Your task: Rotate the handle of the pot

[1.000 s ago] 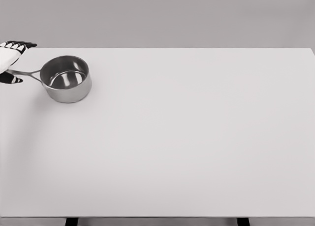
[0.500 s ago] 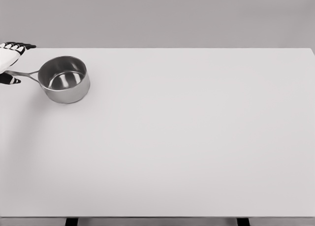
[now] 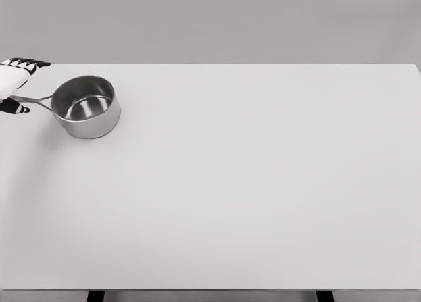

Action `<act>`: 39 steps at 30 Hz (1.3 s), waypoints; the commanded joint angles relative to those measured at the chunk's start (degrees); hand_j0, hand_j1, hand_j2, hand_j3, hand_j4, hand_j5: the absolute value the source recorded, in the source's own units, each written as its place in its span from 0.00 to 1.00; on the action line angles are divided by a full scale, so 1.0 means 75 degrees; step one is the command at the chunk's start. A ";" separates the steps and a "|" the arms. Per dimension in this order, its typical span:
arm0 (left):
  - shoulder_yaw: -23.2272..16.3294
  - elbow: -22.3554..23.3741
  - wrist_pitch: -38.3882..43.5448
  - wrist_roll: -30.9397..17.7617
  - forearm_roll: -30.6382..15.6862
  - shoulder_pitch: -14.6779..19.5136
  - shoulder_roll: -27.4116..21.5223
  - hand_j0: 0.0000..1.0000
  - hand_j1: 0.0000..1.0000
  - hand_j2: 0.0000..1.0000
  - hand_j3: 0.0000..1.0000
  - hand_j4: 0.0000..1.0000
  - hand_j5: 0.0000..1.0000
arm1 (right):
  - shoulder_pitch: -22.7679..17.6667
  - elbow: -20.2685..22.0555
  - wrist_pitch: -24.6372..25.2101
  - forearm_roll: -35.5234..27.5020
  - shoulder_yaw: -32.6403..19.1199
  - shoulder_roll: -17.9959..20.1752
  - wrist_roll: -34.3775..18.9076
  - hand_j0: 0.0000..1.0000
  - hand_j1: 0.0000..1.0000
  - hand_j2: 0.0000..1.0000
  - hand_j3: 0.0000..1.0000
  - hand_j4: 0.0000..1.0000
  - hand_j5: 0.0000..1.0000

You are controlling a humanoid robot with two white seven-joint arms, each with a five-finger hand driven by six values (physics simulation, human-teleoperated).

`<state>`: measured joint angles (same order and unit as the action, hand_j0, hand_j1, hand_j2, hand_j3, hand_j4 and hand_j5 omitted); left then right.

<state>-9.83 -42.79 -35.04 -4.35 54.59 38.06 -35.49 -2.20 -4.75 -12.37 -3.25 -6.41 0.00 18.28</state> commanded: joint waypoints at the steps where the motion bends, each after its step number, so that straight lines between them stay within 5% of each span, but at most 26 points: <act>1: 0.0010 -0.0002 0.0005 0.0005 -0.0024 0.0000 0.0009 1.00 1.00 1.00 1.00 1.00 1.00 | 0.0000 0.0000 -0.0003 -0.0012 -0.0001 0.0000 0.0001 1.00 1.00 1.00 1.00 1.00 1.00; 39: 0.0010 0.0103 0.0005 -0.0006 0.0339 0.0211 0.0080 1.00 1.00 1.00 1.00 1.00 1.00 | 0.0000 0.0000 -0.0003 0.0000 -0.0001 0.0000 0.0001 1.00 1.00 1.00 1.00 1.00 1.00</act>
<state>-9.86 -42.15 -35.04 -4.43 57.24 39.64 -35.03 -2.20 -4.75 -12.37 -3.24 -6.41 0.00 18.28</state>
